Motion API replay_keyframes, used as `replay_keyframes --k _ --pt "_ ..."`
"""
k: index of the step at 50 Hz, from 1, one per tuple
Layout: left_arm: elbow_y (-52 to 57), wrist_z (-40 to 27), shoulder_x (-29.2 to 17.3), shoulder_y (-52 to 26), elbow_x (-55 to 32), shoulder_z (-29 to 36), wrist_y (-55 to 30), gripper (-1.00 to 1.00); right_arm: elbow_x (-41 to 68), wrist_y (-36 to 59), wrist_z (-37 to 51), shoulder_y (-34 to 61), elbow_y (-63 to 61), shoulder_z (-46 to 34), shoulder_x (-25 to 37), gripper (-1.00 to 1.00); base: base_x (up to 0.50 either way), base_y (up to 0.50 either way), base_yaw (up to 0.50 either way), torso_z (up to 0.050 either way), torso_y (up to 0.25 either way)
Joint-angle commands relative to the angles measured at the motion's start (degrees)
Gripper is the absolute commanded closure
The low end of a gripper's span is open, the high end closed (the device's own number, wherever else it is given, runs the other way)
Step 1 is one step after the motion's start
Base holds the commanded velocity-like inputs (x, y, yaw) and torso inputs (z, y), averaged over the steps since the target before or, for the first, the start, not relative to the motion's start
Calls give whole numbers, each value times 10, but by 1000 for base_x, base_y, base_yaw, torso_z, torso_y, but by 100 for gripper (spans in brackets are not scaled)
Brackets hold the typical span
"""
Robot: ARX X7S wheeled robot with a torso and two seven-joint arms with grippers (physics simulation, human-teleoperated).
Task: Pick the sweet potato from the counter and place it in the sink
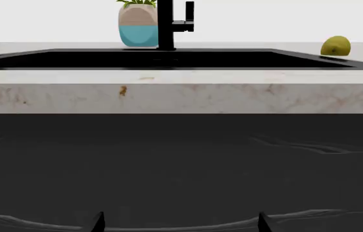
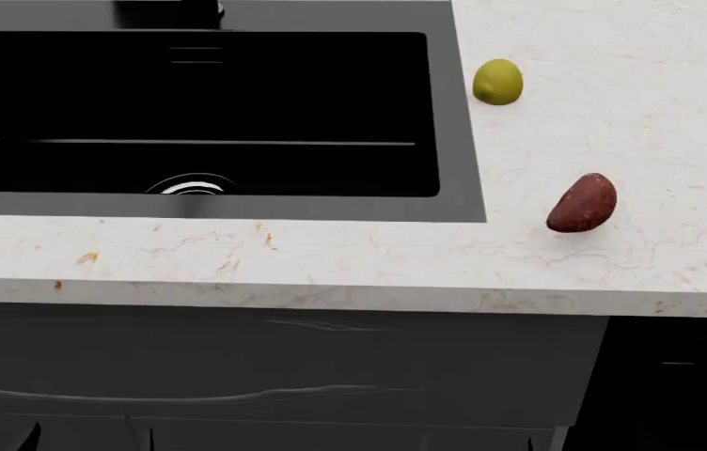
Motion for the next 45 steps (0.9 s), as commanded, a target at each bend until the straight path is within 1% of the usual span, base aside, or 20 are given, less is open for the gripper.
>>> replay_keyframes --k 1,18,37,45 --pt "-8 -16 -14 0 -14 16 8 -100 8 -6 10 1 7 -10 8 -100 0 0 0 0 0" --pt "15 -45 -35 8 -30 40 3 -100 32 -5 39 -2 -1 -41 32 -100 0 0 0 0 0" --pt "6 -59 -48 9 -50 52 25 -100 53 -16 53 -3 4 -58 45 -100 0 0 0 0 0" --pt "34 -76 -53 11 -41 61 -7 -100 62 -12 58 -7 -12 -61 51 -100 0 0 0 0 0"
